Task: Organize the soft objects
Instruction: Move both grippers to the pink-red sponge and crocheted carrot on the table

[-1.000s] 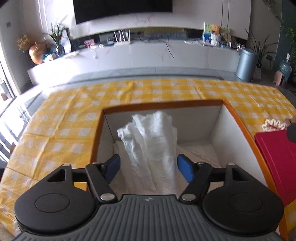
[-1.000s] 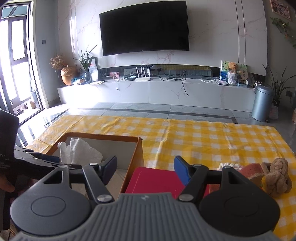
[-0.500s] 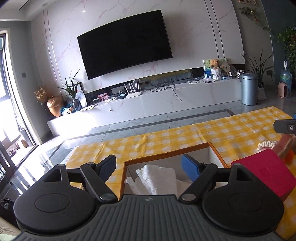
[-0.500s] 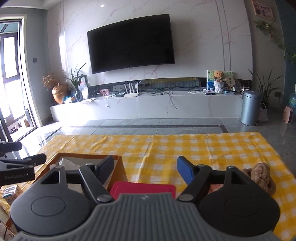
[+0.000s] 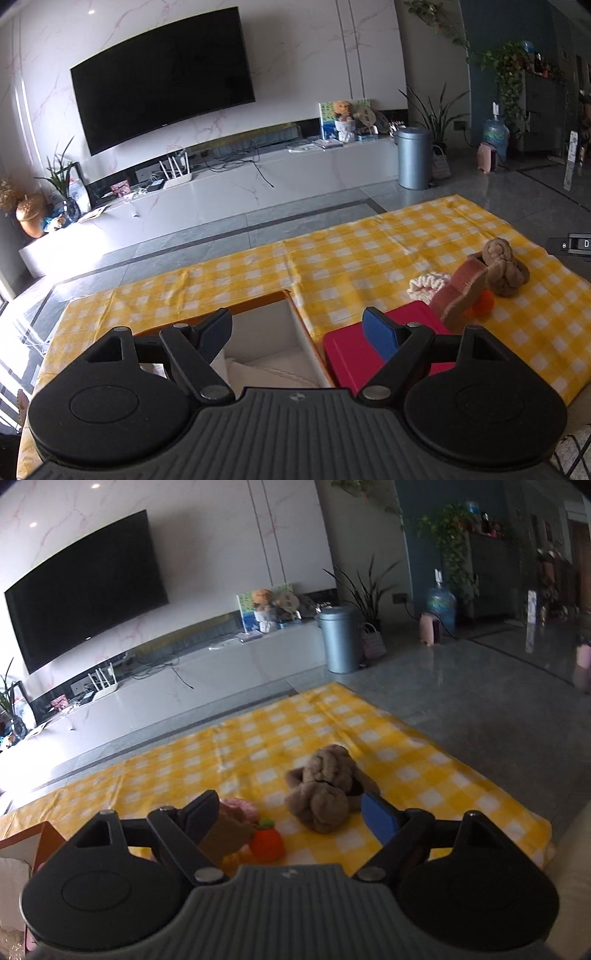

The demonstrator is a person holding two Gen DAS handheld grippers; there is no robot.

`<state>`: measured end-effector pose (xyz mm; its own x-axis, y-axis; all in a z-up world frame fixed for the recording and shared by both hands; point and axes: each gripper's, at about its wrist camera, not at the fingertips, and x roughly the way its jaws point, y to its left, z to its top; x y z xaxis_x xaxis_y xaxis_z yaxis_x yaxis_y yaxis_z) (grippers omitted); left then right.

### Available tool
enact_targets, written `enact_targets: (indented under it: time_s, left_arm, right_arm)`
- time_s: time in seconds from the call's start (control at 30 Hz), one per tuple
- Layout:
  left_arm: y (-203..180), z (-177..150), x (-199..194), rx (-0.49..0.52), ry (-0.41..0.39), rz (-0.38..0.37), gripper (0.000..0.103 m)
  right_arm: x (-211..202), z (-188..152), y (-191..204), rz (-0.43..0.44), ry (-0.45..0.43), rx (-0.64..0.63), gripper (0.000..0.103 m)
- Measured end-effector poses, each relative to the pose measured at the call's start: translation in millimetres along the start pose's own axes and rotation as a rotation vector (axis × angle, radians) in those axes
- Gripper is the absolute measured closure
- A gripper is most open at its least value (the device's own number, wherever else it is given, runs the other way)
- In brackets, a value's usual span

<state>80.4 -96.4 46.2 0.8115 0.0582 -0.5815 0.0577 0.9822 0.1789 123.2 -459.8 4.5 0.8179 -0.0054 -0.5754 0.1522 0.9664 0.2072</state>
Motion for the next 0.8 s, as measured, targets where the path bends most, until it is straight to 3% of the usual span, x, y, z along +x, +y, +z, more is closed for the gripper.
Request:
enact_targets:
  time_s: [0.2,0.37,0.47,0.53,0.67,0.8]
  left_arm:
    - [-39.3,16.3,32.3,0.07,0.092,-0.062,0.009]
    - [-62.7,28.3,50.4,0.105,0.112,-0.061,0.009]
    - [-79.6,36.4,65.0,0.137,0.122,-0.073,0.009]
    - [-93.3,40.1,76.7,0.192,0.128,-0.101,0.009]
    - [-134.4,38.5,102.2,0.418,0.135,-0.19,0.009]
    - [-155.9,40.1,131.4,0.464,0.193,-0.251,0.01]
  right_arm:
    - [49.9,-13.4,-10.0,0.018,0.022,-0.034,0.016]
    - [86.6,-21.2,-14.2,0.025,0.071,-0.05,0.017]
    - [90.4,-19.9,-17.5,0.083,0.077,0.006,0.017]
    - [88.7,-19.5,-15.0,0.108,0.072,0.006,0.017]
    - [88.7,-19.1,-20.9,0.129,0.086,0.046,0.017]
    - [92.8,-20.5,-32.1,0.131,0.107,0.112,0.017]
